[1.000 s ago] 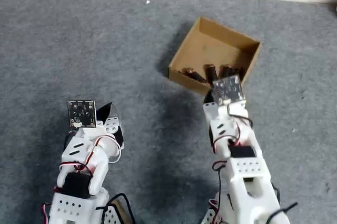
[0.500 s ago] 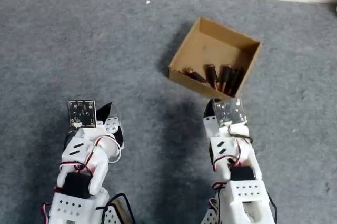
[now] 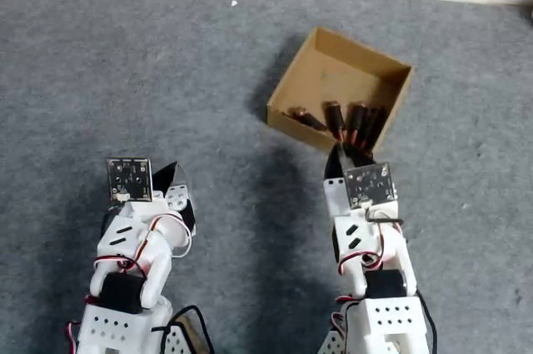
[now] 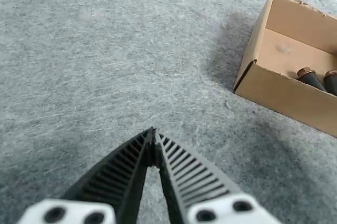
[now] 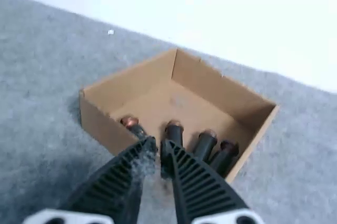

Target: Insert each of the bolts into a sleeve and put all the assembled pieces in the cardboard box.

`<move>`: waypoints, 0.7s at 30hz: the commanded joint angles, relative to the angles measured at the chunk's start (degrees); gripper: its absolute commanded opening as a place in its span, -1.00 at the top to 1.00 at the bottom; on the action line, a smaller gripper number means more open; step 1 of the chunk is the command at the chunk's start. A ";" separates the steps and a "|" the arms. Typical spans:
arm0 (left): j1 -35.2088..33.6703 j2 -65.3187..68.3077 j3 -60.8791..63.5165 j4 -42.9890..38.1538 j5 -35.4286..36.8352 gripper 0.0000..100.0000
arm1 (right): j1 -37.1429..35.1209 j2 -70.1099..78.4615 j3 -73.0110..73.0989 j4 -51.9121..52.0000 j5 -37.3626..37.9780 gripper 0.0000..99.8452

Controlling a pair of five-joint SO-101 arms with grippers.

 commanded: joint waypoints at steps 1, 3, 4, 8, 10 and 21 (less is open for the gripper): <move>-1.01 -0.31 1.19 0.00 -0.53 0.98 | 0.40 -0.84 6.37 4.97 -0.44 0.97; -0.92 -0.22 1.19 0.00 -0.53 0.98 | 0.40 -0.84 6.37 9.19 -0.26 0.97; -0.92 -0.22 1.19 0.00 -0.53 0.98 | 0.40 -0.84 6.46 11.12 -0.26 0.97; -1.10 -0.22 1.19 0.09 -0.53 0.98 | 0.40 -1.01 6.55 15.87 -0.44 0.97; -1.10 -0.13 1.19 0.79 -0.53 0.98 | 0.40 -0.84 6.55 18.77 -0.53 0.97; -1.19 -0.22 1.19 13.71 -13.36 0.99 | -2.07 -1.10 6.55 31.87 -13.19 0.98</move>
